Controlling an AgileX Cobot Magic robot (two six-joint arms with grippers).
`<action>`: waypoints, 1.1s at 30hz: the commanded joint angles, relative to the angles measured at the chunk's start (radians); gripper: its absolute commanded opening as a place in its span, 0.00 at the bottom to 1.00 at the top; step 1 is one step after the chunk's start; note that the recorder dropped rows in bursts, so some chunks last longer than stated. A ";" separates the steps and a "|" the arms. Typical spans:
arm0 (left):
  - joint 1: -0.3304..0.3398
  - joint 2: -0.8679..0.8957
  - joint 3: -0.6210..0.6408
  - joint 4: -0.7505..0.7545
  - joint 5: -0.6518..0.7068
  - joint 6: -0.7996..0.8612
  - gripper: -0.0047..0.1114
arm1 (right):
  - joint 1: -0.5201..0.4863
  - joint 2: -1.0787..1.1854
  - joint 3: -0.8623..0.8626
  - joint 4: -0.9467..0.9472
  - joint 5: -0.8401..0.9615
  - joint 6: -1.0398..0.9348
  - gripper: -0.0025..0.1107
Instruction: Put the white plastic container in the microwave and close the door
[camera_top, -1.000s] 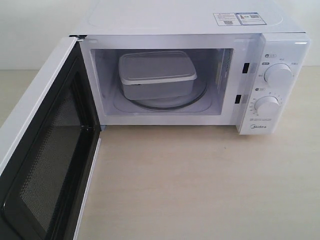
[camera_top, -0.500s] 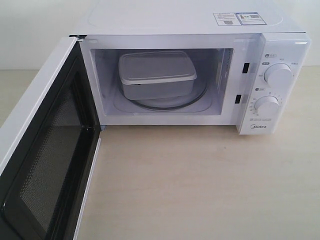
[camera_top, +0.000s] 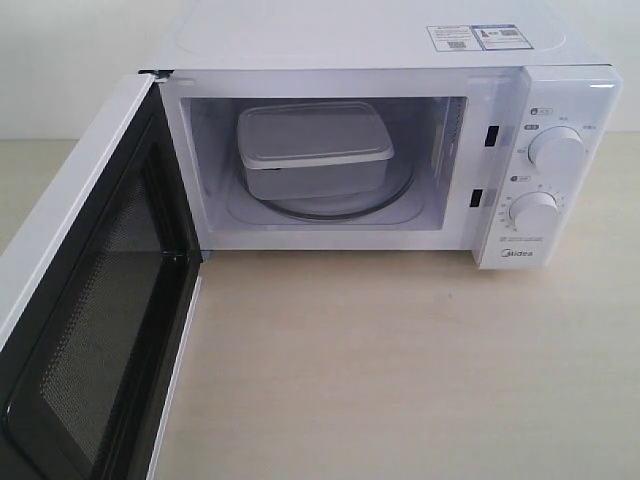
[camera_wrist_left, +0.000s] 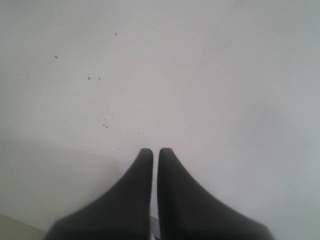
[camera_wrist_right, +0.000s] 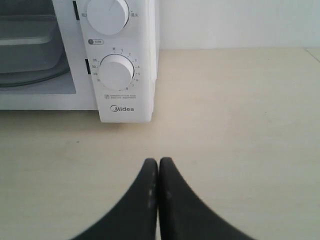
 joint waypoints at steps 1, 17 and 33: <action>-0.001 0.000 -0.007 0.003 0.000 0.005 0.08 | -0.006 -0.005 0.000 0.001 -0.005 -0.001 0.02; -0.001 0.000 -0.007 0.003 -0.006 0.005 0.08 | -0.006 -0.005 0.000 0.001 -0.005 -0.001 0.02; -0.001 0.000 -0.009 0.001 -0.158 0.005 0.08 | -0.006 -0.005 0.000 0.001 -0.005 0.001 0.02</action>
